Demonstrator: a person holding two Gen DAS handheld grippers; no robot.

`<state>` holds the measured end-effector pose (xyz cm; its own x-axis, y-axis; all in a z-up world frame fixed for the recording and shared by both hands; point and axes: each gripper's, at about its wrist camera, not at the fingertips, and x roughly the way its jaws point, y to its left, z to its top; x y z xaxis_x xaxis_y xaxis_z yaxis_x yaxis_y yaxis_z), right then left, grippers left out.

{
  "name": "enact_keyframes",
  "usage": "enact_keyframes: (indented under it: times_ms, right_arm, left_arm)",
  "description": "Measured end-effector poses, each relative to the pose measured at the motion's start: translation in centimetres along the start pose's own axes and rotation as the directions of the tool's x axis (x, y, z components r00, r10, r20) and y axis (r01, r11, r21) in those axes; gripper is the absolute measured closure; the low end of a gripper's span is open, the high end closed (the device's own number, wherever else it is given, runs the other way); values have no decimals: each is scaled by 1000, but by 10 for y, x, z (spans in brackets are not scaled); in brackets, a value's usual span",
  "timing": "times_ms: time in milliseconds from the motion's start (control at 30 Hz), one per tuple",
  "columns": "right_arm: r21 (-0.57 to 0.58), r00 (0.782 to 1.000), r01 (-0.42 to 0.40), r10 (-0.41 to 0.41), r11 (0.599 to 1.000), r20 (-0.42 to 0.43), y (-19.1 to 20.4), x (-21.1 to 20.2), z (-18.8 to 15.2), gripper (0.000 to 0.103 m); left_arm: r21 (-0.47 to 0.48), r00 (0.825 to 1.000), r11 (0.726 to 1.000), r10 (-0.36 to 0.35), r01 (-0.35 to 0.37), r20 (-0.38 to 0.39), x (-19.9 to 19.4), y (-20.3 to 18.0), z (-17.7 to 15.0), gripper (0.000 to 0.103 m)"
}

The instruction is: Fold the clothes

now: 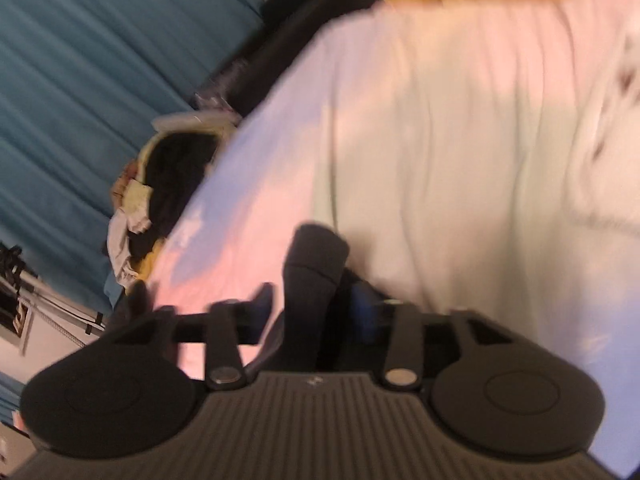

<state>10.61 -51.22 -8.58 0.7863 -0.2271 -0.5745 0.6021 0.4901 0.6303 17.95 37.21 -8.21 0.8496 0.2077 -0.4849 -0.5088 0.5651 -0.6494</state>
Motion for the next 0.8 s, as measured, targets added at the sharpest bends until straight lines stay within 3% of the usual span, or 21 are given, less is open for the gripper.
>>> enact_keyframes:
  times_ms: [67, 200, 367, 433, 467, 500, 533, 567, 667, 800]
  right_arm:
    - [65, 999, -12, 9, 998, 51, -11, -33, -7, 37]
    - [272, 998, 52, -62, 961, 26, -42, -71, -20, 37]
    - [305, 981, 188, -167, 934, -94, -59, -58, -42, 38]
    - [319, 977, 206, -179, 925, -112, -63, -49, -46, 43]
    - [322, 981, 188, -163, 928, -103, -62, -47, -46, 58]
    - [303, 984, 176, -154, 937, -94, -58, -46, -44, 86]
    - [271, 984, 177, -160, 946, -85, -53, -46, -43, 91]
    - [244, 984, 177, -164, 953, -71, -47, -49, -42, 91]
    - [163, 989, 141, -145, 976, 13, -29, -73, -38, 92]
    - [37, 986, 96, -100, 995, 132, -4, -110, -35, 92]
  left_arm:
    - [-6, 1000, 1000, -20, 20, -11, -1, 5, -2, 45]
    - [-15, 997, 998, -62, 62, -33, -3, 14, -7, 43]
    - [12, 995, 999, -33, 34, -92, 6, 6, -4, 38]
    - [29, 994, 999, -15, 18, -110, 9, 1, -3, 41]
    - [56, 993, 998, -1, 8, -115, 9, -4, -2, 54]
    - [88, 993, 996, 13, -2, -118, 9, -9, -2, 69]
    - [119, 992, 993, 27, -13, -121, 8, -14, -2, 75]
    - [129, 994, 992, 29, -15, -109, 3, -18, 0, 86]
    - [150, 999, 989, -10, 15, -34, -26, -30, 9, 90]
    - [121, 992, 986, -121, 117, 28, -80, -43, 26, 93]
